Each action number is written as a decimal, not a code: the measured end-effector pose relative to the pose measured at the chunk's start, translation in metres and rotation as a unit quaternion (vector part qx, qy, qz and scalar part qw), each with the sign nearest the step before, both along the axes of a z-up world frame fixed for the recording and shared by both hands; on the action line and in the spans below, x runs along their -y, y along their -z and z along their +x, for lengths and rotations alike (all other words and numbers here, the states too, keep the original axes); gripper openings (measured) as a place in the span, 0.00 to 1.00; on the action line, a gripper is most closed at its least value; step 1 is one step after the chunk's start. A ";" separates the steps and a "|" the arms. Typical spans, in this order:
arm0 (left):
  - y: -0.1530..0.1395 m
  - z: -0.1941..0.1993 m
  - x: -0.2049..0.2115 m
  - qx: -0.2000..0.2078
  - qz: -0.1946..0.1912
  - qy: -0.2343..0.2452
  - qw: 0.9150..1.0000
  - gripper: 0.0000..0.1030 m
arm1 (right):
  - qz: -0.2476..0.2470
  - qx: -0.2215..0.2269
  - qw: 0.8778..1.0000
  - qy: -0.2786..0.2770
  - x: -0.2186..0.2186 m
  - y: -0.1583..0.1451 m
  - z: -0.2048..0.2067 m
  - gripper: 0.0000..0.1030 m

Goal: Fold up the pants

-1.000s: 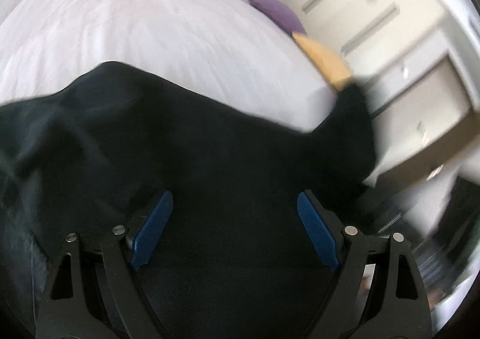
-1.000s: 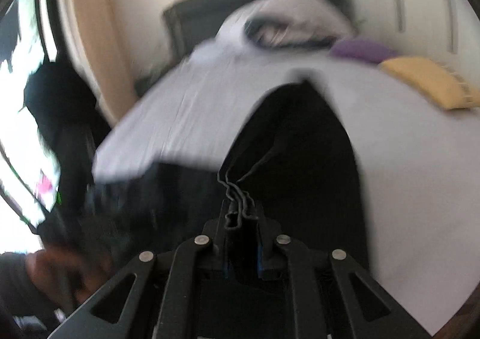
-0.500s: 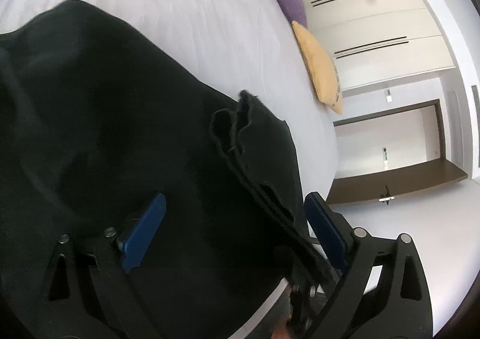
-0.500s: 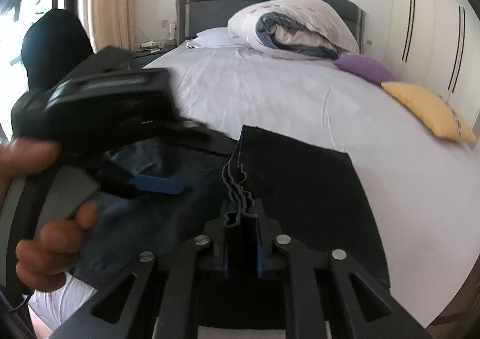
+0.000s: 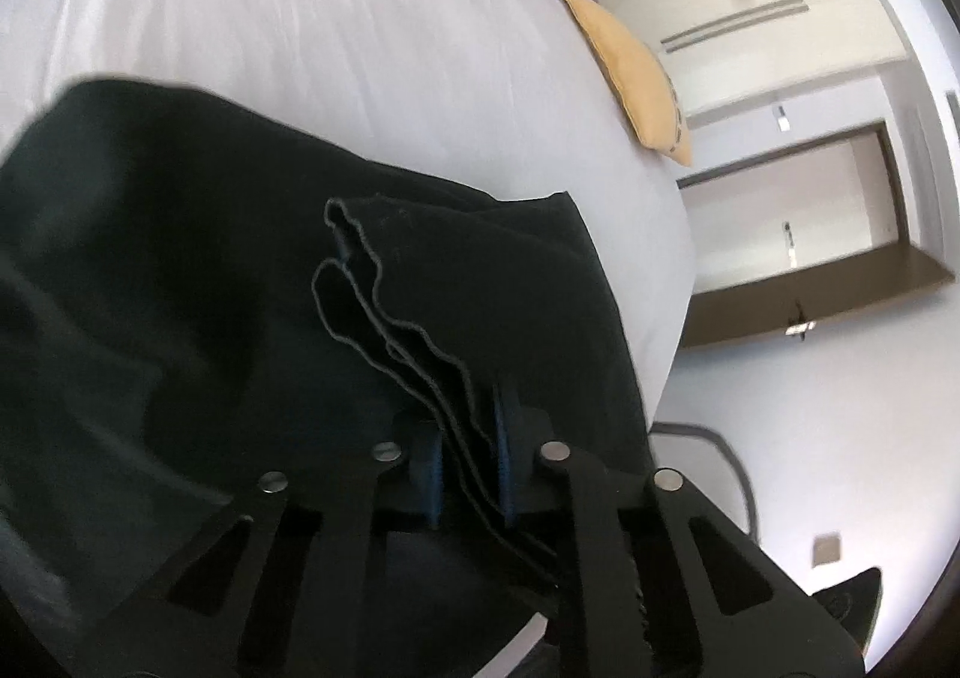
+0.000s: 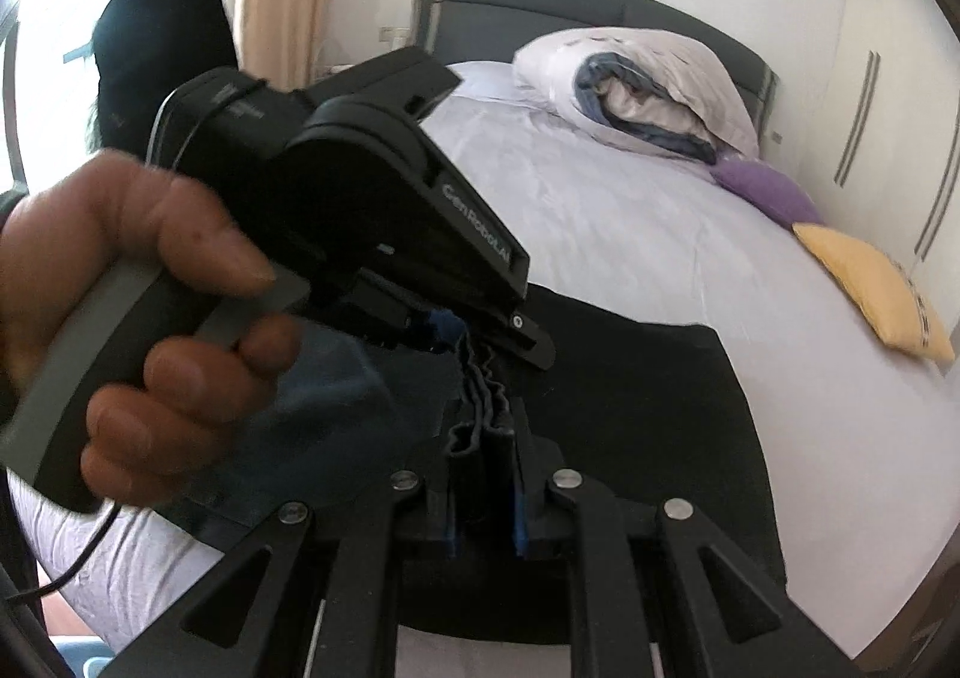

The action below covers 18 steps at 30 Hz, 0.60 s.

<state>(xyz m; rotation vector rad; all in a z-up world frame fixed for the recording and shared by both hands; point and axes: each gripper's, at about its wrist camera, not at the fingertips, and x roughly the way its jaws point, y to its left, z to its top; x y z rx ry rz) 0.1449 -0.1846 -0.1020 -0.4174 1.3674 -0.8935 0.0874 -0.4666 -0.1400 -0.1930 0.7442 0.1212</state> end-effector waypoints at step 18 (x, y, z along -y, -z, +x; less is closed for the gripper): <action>-0.010 0.023 -0.081 0.070 0.098 0.055 0.991 0.08 | -0.034 -0.035 0.994 -0.101 -0.091 0.019 0.010 0.14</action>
